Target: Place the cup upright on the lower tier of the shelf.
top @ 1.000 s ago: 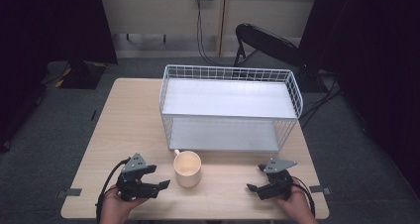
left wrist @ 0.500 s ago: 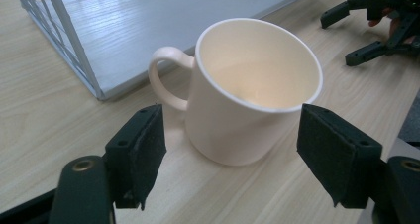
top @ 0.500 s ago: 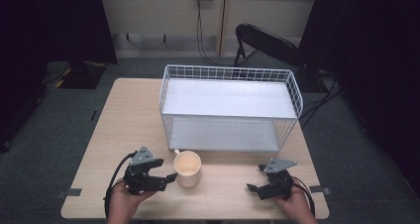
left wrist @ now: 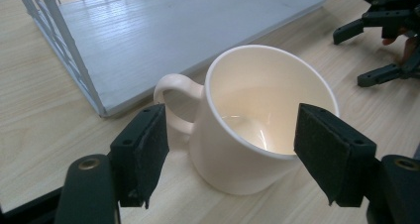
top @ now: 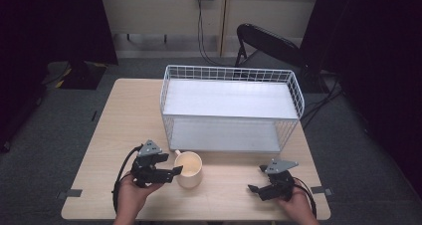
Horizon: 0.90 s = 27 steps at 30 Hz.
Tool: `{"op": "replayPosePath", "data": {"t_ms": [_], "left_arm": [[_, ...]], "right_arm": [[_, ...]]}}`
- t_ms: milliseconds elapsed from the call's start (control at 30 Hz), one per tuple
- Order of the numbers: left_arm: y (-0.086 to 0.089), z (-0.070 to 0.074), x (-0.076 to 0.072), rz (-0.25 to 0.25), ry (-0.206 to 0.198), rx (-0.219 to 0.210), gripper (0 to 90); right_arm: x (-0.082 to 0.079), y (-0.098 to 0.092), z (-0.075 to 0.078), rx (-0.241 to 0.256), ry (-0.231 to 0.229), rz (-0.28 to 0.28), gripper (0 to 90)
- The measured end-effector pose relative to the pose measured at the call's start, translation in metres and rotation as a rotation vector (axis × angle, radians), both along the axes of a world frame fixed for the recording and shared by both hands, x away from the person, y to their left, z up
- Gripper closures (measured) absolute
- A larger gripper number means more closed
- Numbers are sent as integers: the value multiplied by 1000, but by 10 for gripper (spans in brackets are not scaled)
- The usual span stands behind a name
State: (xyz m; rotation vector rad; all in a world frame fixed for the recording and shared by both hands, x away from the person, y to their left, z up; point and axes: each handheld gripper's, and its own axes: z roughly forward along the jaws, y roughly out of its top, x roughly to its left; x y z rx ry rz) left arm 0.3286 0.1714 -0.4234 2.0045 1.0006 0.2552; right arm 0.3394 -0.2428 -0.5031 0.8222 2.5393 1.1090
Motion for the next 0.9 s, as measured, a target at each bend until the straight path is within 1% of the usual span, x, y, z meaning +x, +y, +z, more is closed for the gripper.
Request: {"op": "replayPosePath", "data": {"t_ms": [33, 67, 100, 267, 300, 333, 400, 433, 467, 533, 567, 600, 633, 700, 733, 767, 800, 833, 900], "left_arm": [[0, -1, 1, -3, 6, 1, 305], [-1, -2, 1, 3, 5, -3, 313], [-2, -3, 2, 2, 6, 5, 320], [-5, -6, 4, 11, 9, -3, 345], [-5, -6, 5, 8, 10, 7, 345], [-6, -7, 7, 15, 6, 20, 353], [-7, -8, 7, 15, 16, 11, 360], [-7, -8, 8, 21, 9, 16, 360], [-7, -9, 8, 24, 17, 11, 361], [-7, -9, 9, 21, 24, 17, 364], [-7, -9, 9, 21, 24, 17, 365], [-7, -10, 10, 24, 14, 21, 365], [-6, -11, 11, 33, 12, 10, 379], [-6, -11, 11, 34, 13, 5, 393], [-6, -12, 11, 39, 16, -6, 405], [-7, -13, 11, 43, 10, -13, 405], [-7, -14, 11, 46, 6, -12, 412], [-7, -15, 10, 55, 7, -24, 443], [-9, -16, 11, 55, 1, -22, 454]], "right_arm": [[0, 0, 0, 0, 0, 0, 141], [0, 0, 0, 0, 0, 0, 141], [0, 0, 0, 0, 0, 0, 141], [0, 0, 0, 0, 0, 0, 141], [0, 0, 0, 0, 0, 0, 141], [0, 0, 0, 0, 0, 0, 141], [0, 0, 0, 0, 0, 0, 141], [0, 0, 0, 0, 0, 0, 141], [0, 0, 0, 0, 0, 0, 141], [0, 0, 0, 0, 0, 0, 141], [0, 0, 0, 0, 0, 0, 141], [0, 0, 0, 0, 0, 0, 141], [0, 0, 0, 0, 0, 0, 141], [0, 0, 0, 0, 0, 0, 141], [0, 0, 0, 0, 0, 0, 141], [0, 0, 0, 0, 0, 0, 141], [0, 0, 0, 0, 0, 0, 141], [0, 0, 0, 0, 0, 0, 141], [0, 0, 0, 0, 0, 0, 141]]}}
